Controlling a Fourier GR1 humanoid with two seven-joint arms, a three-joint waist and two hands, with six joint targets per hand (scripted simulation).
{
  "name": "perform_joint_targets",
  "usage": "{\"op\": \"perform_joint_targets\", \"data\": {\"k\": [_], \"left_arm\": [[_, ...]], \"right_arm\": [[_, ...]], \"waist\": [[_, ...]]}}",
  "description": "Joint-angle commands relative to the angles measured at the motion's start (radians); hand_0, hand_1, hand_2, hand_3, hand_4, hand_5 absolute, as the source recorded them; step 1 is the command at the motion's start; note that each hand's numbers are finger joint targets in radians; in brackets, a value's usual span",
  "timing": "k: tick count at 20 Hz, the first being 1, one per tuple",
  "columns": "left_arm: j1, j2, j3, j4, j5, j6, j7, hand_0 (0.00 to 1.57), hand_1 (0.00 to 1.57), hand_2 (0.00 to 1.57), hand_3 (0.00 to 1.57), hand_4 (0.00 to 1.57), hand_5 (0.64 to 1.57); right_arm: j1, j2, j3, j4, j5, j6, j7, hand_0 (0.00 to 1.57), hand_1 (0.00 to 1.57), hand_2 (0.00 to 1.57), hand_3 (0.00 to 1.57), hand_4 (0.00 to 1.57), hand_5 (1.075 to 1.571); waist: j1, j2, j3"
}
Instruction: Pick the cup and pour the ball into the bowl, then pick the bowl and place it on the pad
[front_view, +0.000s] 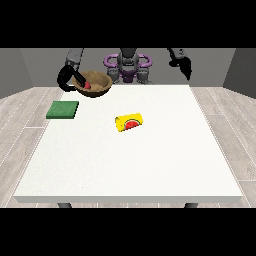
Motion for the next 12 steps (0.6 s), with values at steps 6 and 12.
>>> {"op": "perform_joint_targets", "data": {"k": [6, 12], "left_arm": [[0.02, 0.005, 0.031, 0.007, 0.007, -0.001, -0.068, 0.0, 0.0, 0.0, 0.0, 1.05, 1.435], [-0.037, 0.16, 0.146, -0.092, 0.139, -0.136, 0.018, 0.0, 0.0, 0.0, 0.0, 1.31, 1.525]], "right_arm": [[0.018, -0.128, -0.06, -0.102, -0.044, 0.13, 0.038, 1.57, 1.57, 1.57, 0.75, 0.79, 1.57], [0.137, -0.284, -0.172, -0.015, -0.092, 0.209, -0.192, 1.57, 1.57, 1.57, 0.0, 0.91, 1.571]], "waist": [[-0.03, 0.067, 0.0022], [0.047, 0.14, 0.004]]}}
